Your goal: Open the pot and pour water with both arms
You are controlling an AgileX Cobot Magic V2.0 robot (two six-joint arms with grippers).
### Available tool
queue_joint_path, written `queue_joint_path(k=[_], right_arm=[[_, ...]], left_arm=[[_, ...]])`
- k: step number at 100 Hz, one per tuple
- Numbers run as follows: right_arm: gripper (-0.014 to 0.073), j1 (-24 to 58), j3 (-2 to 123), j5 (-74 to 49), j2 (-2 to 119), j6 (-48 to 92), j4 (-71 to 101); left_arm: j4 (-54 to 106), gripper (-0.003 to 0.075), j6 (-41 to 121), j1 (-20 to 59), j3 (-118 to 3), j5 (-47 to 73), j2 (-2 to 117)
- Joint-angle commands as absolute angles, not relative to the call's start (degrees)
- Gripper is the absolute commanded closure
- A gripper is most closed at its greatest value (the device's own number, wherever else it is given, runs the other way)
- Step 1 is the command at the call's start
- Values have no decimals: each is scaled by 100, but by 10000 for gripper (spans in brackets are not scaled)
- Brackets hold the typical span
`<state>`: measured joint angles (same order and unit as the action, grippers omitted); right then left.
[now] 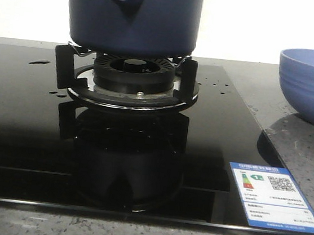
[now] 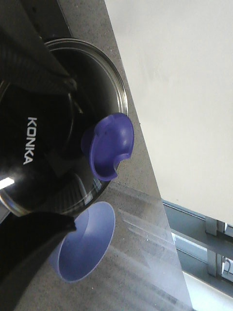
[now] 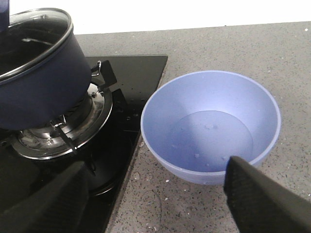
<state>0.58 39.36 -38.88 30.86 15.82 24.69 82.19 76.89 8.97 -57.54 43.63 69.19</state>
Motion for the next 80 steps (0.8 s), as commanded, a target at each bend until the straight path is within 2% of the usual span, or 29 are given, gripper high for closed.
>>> queue_joint_path(k=[1, 14, 32, 80], right_arm=[[67, 67, 4139, -3474, 3154, 1656, 2588], [67, 67, 4139, -3485, 3154, 1656, 2588], [67, 67, 4139, -3512, 3154, 1656, 2588], [67, 67, 4139, -3521, 3154, 1656, 2588]], left_arm=[[8592, 255, 7956, 1030, -6096, 4476, 7066], [8580, 235, 8365, 1311, -6319, 4325, 7351], [8577, 232, 8708, 1668, -6458, 3530, 7596], [8625, 232, 8824, 2041, -7006, 3386, 8323]])
